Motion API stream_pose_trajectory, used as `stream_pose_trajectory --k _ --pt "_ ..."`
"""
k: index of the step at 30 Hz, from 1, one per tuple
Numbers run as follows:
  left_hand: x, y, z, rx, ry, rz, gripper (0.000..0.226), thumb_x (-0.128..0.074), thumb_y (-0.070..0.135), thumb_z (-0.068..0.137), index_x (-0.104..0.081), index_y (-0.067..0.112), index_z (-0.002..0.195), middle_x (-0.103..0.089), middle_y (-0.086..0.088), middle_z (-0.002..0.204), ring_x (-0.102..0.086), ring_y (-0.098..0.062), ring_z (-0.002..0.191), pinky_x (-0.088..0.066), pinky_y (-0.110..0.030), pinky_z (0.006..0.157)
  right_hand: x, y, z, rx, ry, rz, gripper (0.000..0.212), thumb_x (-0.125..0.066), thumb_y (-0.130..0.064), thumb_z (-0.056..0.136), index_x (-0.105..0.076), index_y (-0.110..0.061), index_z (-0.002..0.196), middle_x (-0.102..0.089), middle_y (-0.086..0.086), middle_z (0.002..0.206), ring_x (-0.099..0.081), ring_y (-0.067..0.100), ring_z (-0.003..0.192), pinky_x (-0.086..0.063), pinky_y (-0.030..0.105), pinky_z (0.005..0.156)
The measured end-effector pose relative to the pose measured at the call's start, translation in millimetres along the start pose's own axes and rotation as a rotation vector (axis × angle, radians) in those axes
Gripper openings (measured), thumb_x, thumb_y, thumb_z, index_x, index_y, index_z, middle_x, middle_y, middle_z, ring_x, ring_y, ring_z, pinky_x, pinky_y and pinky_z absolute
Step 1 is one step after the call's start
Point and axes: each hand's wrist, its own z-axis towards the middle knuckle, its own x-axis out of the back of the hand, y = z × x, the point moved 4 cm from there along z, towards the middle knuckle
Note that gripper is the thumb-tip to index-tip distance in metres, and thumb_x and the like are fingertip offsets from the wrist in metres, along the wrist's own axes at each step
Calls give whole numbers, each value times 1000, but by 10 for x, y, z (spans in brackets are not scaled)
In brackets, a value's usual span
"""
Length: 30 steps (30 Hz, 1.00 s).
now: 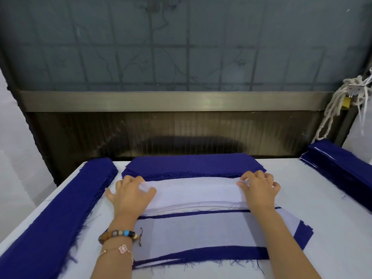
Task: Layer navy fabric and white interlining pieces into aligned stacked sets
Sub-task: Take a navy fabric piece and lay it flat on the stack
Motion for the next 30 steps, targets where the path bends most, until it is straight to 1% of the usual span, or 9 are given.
stream_pose_trajectory --k 4,8,12,15,18,22,25,28,30 --pt "74 -101 9 116 42 -18 22 -53 40 88 -61 27 103 -49 -4 127 -39 -29 124 -15 -60 113 16 184 32 -126 21 -42 25 -54 -39 95 -59 -27 116 -49 5 127 -34 27 125 -29 42 101" --pt "114 -168 4 203 103 -63 25 -59 35 88 -63 22 109 -47 -9 125 -37 -32 124 -15 -59 112 21 313 46 -220 14 -52 35 -51 -39 96 -53 -21 126 -47 9 134 -34 30 127 -32 44 102" --pt "142 -226 -8 227 153 -81 29 -61 39 91 -64 18 110 -47 -11 123 -40 -34 119 -28 -54 103 12 364 58 -261 22 -24 36 -51 -35 97 -51 -19 129 -49 9 131 -39 30 121 -34 42 98" --pt "111 -280 -2 256 73 -147 38 -56 45 92 -61 18 118 -47 -14 127 -40 -36 119 -32 -50 99 -4 381 63 -262 22 -1 35 -52 -35 97 -53 -18 127 -53 9 127 -42 29 118 -36 42 96" --pt "84 -316 23 294 0 -197 37 -45 35 96 -55 15 125 -45 -17 132 -38 -38 121 -30 -48 102 -21 415 67 -284 15 56 36 -51 -36 97 -54 -17 128 -56 9 123 -45 29 114 -37 41 93" --pt "109 -283 36 243 43 -214 33 -54 28 93 -57 12 122 -45 -17 132 -40 -37 119 -34 -49 99 -43 443 77 -309 10 109 36 -50 -36 97 -54 -18 128 -57 10 120 -46 29 112 -37 40 92" --pt "143 -262 34 206 125 -300 27 -61 24 90 -61 11 114 -52 -15 125 -46 -35 114 -37 -49 96 -52 451 82 -316 17 120 36 -50 -36 97 -55 -17 128 -58 10 120 -47 29 112 -38 40 92" --pt "183 -274 12 194 226 -418 17 -61 24 92 -59 13 104 -63 -12 106 -52 -28 96 -42 -49 92 -67 462 91 -324 16 134 37 -51 -36 97 -55 -16 128 -59 11 120 -48 30 112 -38 41 92" --pt "158 -305 0 216 191 -440 21 -59 27 94 -57 11 107 -63 -13 104 -55 -29 95 -45 -48 89 -81 478 96 -330 16 149 38 -51 -37 97 -55 -16 128 -59 12 120 -49 30 112 -39 41 92"
